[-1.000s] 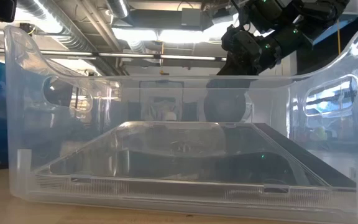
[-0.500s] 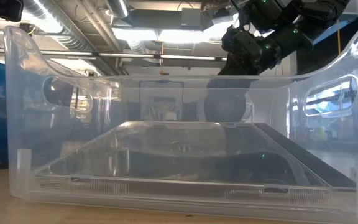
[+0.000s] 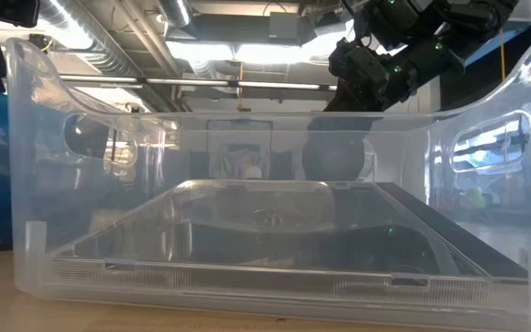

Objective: Pick & place jewel cases by type
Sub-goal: Put the blue CD case into the black bin

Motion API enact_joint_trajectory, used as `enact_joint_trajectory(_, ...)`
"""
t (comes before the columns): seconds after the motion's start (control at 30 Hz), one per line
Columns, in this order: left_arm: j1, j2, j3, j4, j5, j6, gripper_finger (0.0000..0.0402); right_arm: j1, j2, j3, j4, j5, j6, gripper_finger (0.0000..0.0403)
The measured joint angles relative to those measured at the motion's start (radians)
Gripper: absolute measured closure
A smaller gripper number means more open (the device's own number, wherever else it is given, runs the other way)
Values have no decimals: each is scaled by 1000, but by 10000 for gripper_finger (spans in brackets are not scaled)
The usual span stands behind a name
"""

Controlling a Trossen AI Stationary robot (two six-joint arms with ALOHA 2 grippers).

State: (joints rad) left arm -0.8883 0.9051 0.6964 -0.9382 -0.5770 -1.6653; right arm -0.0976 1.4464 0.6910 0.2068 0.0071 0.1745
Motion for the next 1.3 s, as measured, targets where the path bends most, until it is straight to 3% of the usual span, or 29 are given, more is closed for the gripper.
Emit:
enact_joint_trajectory(0.2, 0, 0, 0, 0, 52, 2, 185, 0, 0, 0, -10, 0, 0, 312)
enact_joint_trajectory(0.37, 16, 4, 0, 0, 118, -79, 154, 0, 0, 0, -10, 0, 0, 311)
enact_joint_trajectory(0.5, 67, 4, 0, 15, 192, -93, 155, 0, 0, 0, -10, 0, -1, 312)
enact_joint_trajectory(0.83, 177, 7, -2, 90, 241, 28, 185, 0, 0, 0, -10, 0, -1, 312)
enact_joint_trajectory(1.3, 203, 7, -85, 262, 318, 67, 228, 0, 0, 0, -10, 0, -1, 312)
